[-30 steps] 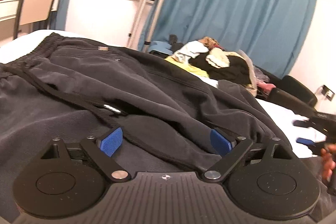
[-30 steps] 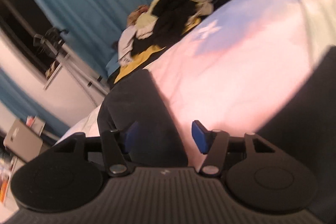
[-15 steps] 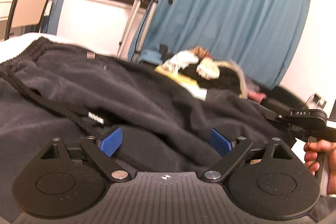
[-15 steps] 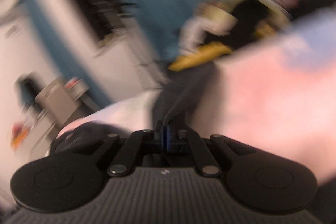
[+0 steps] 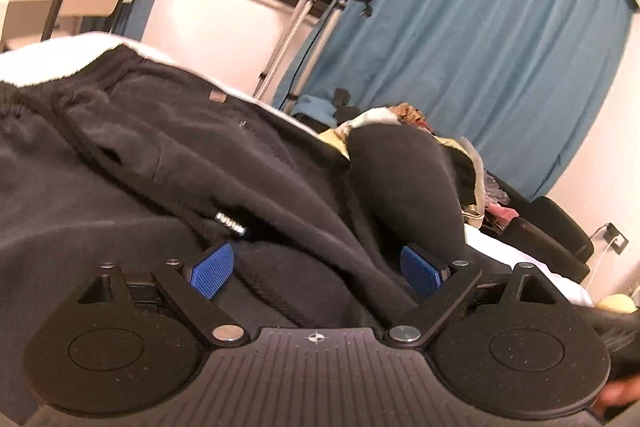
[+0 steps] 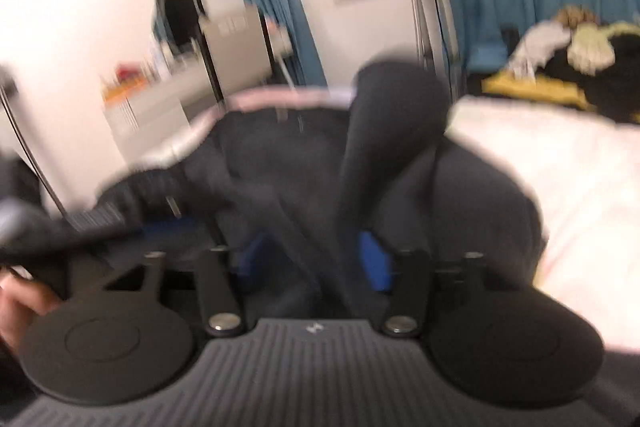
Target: Fold clothes
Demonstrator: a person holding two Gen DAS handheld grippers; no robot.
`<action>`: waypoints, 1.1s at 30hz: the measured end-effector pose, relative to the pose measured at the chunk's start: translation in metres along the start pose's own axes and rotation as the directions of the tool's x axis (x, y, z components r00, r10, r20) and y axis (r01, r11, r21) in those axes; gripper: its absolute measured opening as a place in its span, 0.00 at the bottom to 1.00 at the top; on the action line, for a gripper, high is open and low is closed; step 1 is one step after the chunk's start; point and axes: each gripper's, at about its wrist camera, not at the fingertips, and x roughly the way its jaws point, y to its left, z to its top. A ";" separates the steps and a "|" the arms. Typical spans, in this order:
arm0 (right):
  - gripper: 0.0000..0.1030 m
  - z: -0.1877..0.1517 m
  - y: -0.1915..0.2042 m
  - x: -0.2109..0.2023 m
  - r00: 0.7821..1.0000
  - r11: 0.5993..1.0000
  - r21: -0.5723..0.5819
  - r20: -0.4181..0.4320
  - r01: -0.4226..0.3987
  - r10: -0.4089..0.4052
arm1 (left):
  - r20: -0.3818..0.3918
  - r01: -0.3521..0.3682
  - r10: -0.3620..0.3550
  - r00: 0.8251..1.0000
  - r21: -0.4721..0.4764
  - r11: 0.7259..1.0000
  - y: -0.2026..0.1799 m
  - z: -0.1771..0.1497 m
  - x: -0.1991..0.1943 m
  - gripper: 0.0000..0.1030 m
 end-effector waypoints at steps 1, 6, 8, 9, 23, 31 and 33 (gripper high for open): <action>0.59 0.006 -0.005 -0.008 0.999 1.000 0.002 0.042 -0.011 0.011 | -0.009 -0.007 0.007 1.000 -0.009 1.000 0.001 -0.001 0.001 0.90; 0.62 0.030 -0.058 -0.031 0.984 0.992 0.089 0.147 0.084 -0.097 | -0.020 -0.037 0.037 0.999 -0.002 0.999 -0.001 -0.003 0.008 0.90; 0.62 0.041 -0.081 -0.025 0.980 0.982 0.127 0.121 0.144 -0.159 | -0.021 -0.055 0.055 0.998 0.024 0.998 -0.004 -0.006 0.013 0.90; 0.62 0.048 -0.090 -0.017 0.982 0.979 0.148 0.105 0.138 -0.155 | -0.021 -0.064 0.064 0.998 0.038 0.997 -0.006 -0.007 0.015 0.90; 0.63 0.118 -0.089 0.191 0.951 0.998 0.065 -0.309 0.019 0.002 | -0.053 -0.067 0.075 0.996 0.125 0.990 -0.005 -0.026 0.047 0.92; 0.11 0.133 -0.072 0.085 0.975 0.974 0.055 -0.051 0.218 -0.215 | -0.035 -0.038 0.041 0.999 0.091 0.995 0.000 -0.022 0.040 0.92; 0.11 0.144 -0.072 0.034 0.955 0.956 0.092 0.084 0.278 -0.285 | -0.022 -0.034 0.036 0.999 0.088 0.996 -0.002 -0.019 0.036 0.92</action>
